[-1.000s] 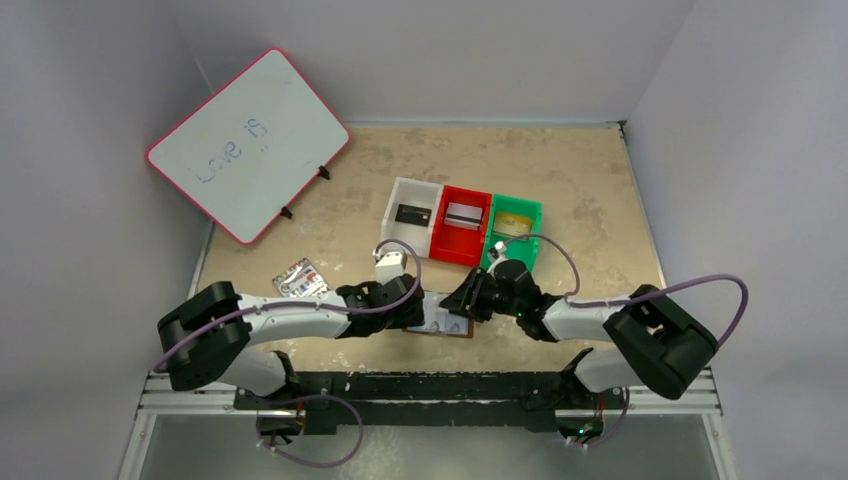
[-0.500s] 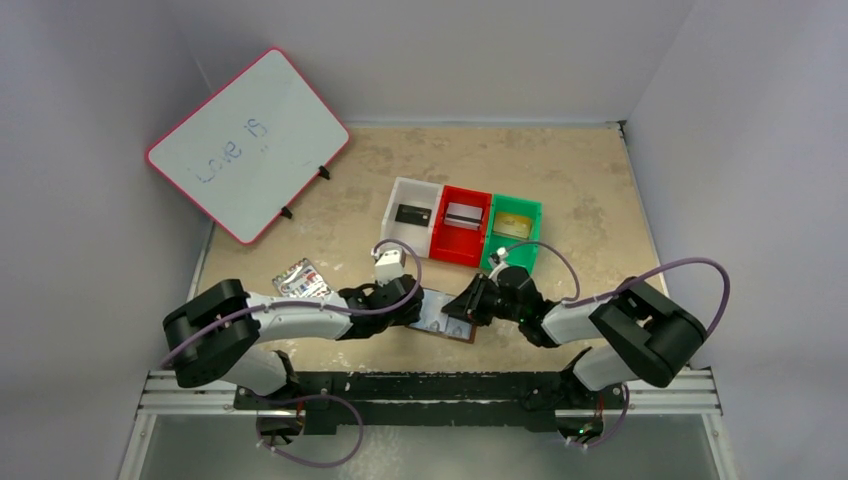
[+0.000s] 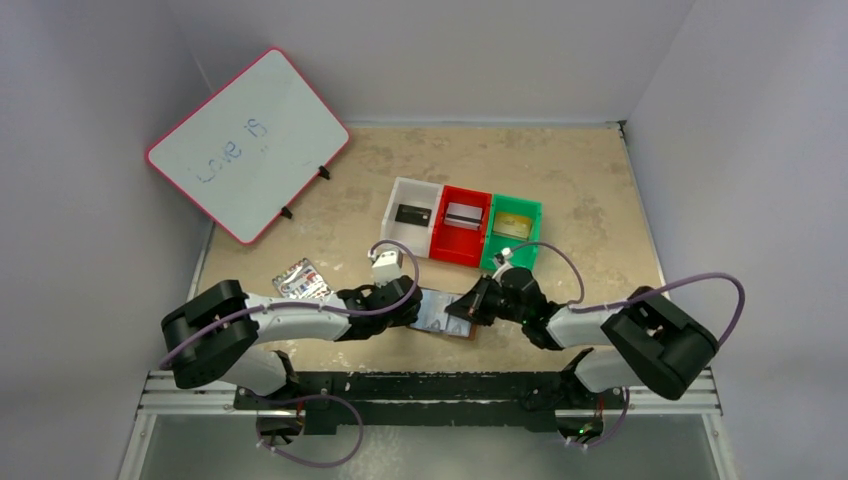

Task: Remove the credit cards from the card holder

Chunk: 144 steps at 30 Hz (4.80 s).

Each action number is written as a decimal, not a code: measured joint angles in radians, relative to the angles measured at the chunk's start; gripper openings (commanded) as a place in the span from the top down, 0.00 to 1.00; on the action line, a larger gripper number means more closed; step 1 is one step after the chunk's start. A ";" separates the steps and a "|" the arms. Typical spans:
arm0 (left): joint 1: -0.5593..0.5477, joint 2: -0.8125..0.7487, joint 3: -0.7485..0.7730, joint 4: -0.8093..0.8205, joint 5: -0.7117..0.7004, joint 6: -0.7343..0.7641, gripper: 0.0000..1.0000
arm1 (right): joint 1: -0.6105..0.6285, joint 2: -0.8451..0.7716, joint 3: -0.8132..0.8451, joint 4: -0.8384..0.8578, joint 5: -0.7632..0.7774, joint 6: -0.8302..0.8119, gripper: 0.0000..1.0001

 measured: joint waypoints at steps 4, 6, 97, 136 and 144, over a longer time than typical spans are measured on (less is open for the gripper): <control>0.000 -0.003 0.000 -0.009 -0.006 -0.010 0.74 | 0.000 -0.074 -0.010 -0.078 0.005 -0.010 1.00; 0.000 -0.004 0.000 -0.013 -0.008 -0.012 0.74 | 0.000 -0.116 -0.010 -0.125 0.011 -0.019 1.00; -0.035 0.094 0.094 0.042 0.040 -0.016 0.82 | -0.047 -0.519 -0.052 -0.389 0.050 -0.046 1.00; -0.032 -0.323 0.093 -0.383 -0.317 -0.039 0.20 | -0.047 -0.520 0.412 -0.631 0.345 -1.117 1.00; -0.019 -0.351 0.093 -0.458 -0.347 -0.058 0.20 | -0.047 -0.313 0.544 -0.657 0.420 -1.269 1.00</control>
